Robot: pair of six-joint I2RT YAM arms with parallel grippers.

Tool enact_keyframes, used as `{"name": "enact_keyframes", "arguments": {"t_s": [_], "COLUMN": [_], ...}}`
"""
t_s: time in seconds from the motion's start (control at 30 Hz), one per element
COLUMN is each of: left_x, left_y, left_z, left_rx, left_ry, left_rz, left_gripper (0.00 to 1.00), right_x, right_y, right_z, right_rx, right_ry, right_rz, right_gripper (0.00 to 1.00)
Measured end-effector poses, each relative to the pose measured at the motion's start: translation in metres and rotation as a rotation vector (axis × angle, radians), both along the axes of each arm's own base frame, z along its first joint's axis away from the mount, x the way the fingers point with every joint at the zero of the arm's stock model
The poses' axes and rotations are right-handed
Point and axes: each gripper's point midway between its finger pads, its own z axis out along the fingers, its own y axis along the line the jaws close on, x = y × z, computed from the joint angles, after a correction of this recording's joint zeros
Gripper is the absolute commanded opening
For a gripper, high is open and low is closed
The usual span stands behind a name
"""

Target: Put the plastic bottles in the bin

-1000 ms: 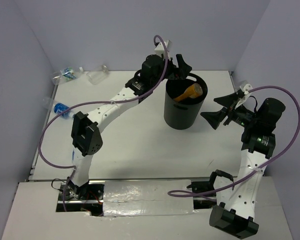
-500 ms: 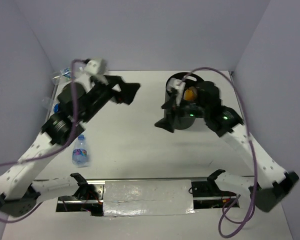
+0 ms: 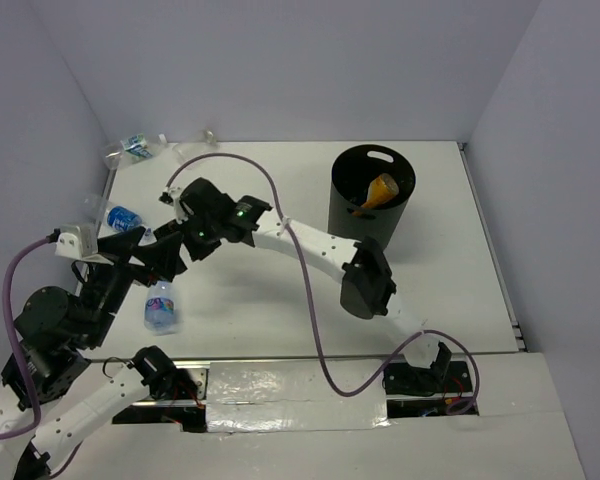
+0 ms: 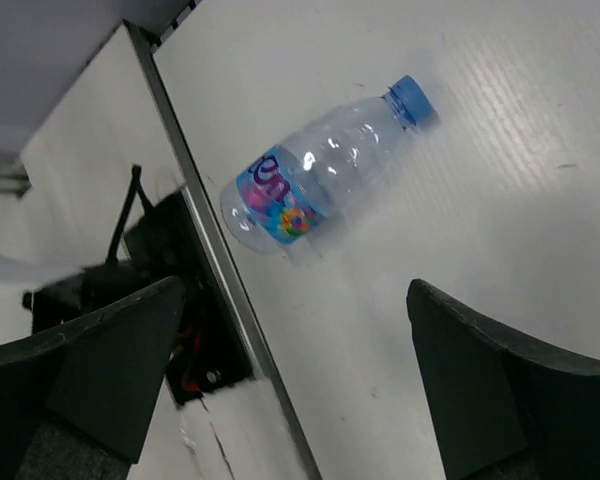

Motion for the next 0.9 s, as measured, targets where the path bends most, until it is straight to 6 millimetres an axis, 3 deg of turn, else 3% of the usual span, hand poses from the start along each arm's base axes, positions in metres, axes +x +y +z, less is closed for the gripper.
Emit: {"name": "enact_keyframes", "arguments": {"t_s": [0.1,0.3,0.6,0.7,0.9], "left_x": [-0.006,-0.022,-0.028,-0.03,-0.034], "left_y": [0.006,0.015,0.015,0.015,0.015], "left_z": [-0.017,-0.034,-0.056,-0.062,-0.066], "left_rx": [0.0,-0.045,-0.079,-0.091,-0.12], "left_ry": [0.046,0.077,0.108,0.122,0.126], "left_rz": [0.004,-0.006,-0.025,-0.031,-0.044], "left_gripper": [0.99,0.99,0.99,0.99,0.99], "right_x": [-0.005,0.004,0.002,-0.01,-0.033], "right_y": [0.017,0.035,0.066,0.074,0.098], "right_z": [-0.023,-0.058,-0.11,-0.129,-0.134], "right_rx": [-0.014,-0.012,0.002,-0.018,0.008], "right_ry": [0.11,0.266,0.428,0.462,0.513], "right_rz": [-0.086,-0.251,-0.325,-0.329,-0.314], "right_gripper": [1.0,1.0,1.0,1.0,0.98]}}
